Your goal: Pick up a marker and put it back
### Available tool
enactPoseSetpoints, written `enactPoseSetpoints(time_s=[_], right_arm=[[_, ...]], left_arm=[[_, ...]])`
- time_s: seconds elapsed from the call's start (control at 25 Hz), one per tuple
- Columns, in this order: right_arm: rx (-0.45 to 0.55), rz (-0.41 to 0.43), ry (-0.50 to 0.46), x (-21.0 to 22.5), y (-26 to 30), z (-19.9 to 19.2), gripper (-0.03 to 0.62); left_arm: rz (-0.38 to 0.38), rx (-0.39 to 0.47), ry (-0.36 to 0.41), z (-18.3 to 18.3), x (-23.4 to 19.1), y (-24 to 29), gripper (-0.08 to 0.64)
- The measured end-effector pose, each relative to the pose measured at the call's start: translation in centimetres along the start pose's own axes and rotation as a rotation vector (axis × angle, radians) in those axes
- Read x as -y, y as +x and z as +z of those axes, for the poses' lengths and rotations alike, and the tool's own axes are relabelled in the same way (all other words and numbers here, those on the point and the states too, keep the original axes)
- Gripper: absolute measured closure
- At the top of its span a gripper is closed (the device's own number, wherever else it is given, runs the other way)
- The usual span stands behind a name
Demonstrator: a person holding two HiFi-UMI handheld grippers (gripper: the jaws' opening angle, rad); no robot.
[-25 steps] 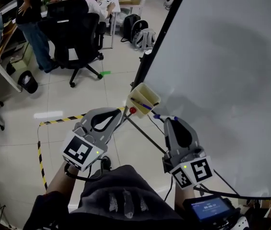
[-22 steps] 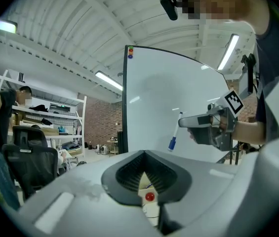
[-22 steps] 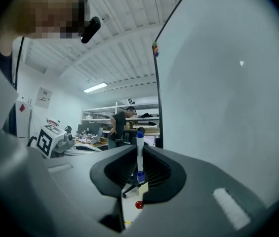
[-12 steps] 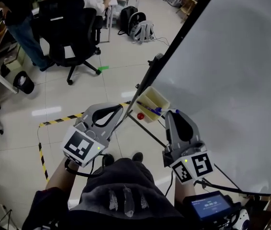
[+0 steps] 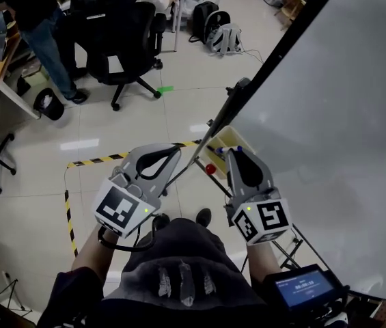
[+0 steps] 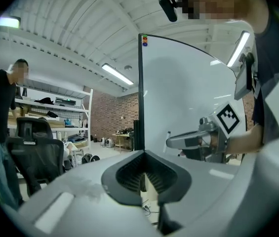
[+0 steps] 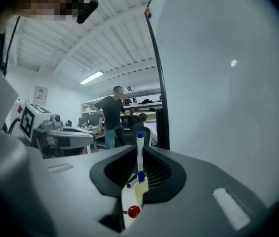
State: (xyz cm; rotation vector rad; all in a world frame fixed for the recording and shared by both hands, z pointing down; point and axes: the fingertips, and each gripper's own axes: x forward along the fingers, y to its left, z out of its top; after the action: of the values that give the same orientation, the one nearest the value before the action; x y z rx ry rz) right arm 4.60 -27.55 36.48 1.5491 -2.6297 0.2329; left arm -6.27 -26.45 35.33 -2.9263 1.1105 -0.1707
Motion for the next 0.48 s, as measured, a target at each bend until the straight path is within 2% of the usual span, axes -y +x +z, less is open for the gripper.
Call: enactPoseSetpoints(time_s=[0.32,0.48], right_arm=[[-0.127,-0.011,-0.018,0.3,2.9,-4.8,0.552],[-0.162,-0.017,-0.039,-0.1,3.6,-5.7,0.552]], left_arm=[[0.036,-0.016,-0.022,-0.7,-1.0,-0.8,0.554],[0.037,-0.014,-0.022,-0.4,-1.3,-1.2,0.554]])
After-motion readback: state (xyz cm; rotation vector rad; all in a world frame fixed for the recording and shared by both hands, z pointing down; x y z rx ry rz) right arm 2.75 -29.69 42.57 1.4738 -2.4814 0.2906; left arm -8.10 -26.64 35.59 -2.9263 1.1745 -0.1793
